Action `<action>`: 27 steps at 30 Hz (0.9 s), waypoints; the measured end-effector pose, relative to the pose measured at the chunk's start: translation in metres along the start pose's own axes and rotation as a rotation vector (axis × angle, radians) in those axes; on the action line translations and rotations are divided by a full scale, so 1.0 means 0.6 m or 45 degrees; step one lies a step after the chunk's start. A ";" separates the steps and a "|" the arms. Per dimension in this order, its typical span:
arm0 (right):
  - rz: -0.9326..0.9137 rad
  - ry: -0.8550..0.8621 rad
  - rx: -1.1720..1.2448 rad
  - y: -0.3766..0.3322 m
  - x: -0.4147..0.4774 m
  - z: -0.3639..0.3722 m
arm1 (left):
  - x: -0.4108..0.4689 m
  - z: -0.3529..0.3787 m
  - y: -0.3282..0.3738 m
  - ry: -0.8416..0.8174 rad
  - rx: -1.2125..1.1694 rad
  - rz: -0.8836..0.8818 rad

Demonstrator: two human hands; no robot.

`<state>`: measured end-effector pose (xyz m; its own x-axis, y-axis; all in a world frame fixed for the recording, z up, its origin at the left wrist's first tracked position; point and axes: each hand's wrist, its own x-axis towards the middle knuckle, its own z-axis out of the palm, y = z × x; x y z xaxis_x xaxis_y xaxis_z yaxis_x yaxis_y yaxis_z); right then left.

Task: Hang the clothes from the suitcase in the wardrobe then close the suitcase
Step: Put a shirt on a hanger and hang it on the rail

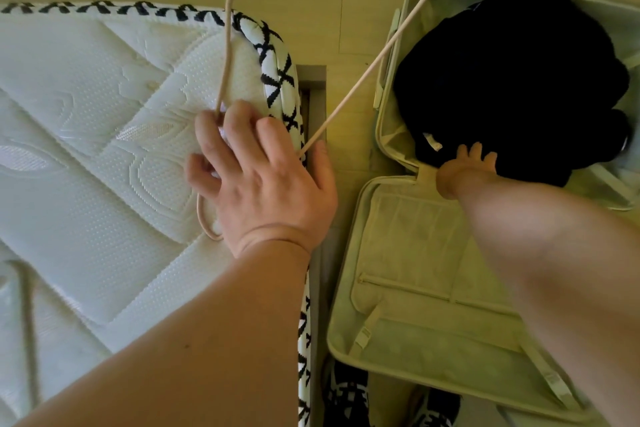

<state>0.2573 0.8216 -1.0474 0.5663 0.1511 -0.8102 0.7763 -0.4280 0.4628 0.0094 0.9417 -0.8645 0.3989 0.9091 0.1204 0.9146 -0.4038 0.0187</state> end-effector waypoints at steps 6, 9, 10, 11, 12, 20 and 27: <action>-0.011 0.089 -0.190 0.000 -0.006 -0.008 | 0.001 0.005 -0.004 0.006 0.015 0.036; -0.119 0.270 -0.214 -0.015 -0.031 -0.020 | 0.003 0.002 -0.008 -0.014 0.032 0.025; -0.144 0.289 -0.168 -0.011 -0.042 -0.021 | 0.001 -0.001 -0.005 -0.022 0.025 0.018; -0.169 0.312 -0.108 -0.011 -0.050 -0.021 | 0.001 -0.002 -0.004 -0.037 0.021 0.013; -0.197 0.336 -0.051 -0.011 -0.061 -0.019 | 0.000 -0.002 -0.006 -0.050 0.014 0.005; -0.155 0.274 0.216 0.039 -0.248 -0.014 | 0.000 -0.005 -0.007 -0.107 -0.082 -0.018; -0.277 0.447 0.408 0.114 -0.498 0.012 | 0.027 -0.074 -0.004 -0.539 -0.142 -0.031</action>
<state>0.1392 0.7409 -0.7761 0.5025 0.5332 -0.6806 0.7938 -0.5965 0.1188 0.0111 0.9526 -0.8182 0.3903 0.8709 -0.2987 0.9207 -0.3693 0.1264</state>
